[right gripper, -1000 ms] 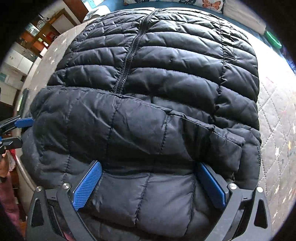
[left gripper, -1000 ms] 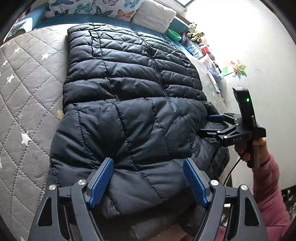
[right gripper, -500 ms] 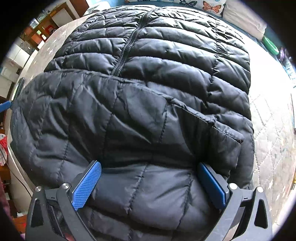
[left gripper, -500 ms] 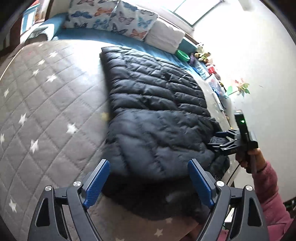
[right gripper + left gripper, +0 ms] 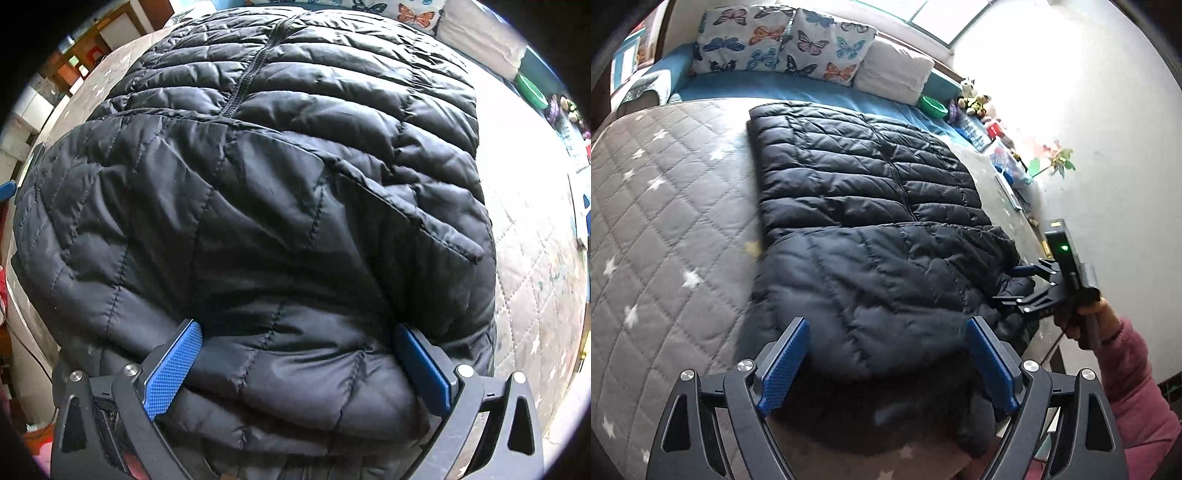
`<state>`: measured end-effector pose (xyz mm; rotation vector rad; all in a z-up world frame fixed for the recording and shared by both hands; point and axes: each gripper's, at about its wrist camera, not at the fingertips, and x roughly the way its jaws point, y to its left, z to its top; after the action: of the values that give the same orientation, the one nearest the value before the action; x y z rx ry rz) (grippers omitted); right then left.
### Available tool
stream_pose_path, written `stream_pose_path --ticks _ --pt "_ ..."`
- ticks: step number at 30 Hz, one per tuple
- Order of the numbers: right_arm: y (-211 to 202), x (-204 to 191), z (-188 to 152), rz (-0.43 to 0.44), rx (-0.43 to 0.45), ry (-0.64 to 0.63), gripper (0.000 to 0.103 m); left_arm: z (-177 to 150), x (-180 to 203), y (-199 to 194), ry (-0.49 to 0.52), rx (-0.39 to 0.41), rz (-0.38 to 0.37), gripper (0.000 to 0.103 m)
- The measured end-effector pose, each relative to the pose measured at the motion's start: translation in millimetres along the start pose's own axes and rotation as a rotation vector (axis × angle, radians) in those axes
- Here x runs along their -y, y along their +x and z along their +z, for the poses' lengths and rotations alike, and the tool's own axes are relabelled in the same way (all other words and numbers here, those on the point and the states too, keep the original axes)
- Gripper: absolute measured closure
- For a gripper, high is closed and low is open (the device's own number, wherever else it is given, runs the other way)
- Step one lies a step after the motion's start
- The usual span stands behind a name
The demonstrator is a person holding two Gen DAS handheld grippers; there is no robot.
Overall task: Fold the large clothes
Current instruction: 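Press the folded hem flat onto the jacket body with the right tool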
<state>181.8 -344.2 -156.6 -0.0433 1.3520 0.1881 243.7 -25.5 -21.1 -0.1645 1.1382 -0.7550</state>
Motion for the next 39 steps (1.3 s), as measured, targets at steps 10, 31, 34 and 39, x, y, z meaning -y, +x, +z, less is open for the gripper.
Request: stream_pose_path --ticks 10,31,34,39 --pt "1.1 16.4 -9.0 0.013 0.034 -0.009 0.0 -5.5 23.9 61.3 0.102 -0.081 0.071 0.007" --pt "-1.7 12.4 -16.9 0.008 0.072 -0.026 0.0 -24.0 52.3 71.3 0.236 -0.099 0.258 0.004" --pt "-19.8 10.8 -10.2 0.023 0.079 -0.029 0.0 -19.0 52.9 60.3 0.218 -0.105 0.239 0.004" --pt "-45.7 22.1 -2.2 0.062 0.113 -0.02 0.0 -4.7 50.9 37.2 0.171 -0.097 0.2 0.004"
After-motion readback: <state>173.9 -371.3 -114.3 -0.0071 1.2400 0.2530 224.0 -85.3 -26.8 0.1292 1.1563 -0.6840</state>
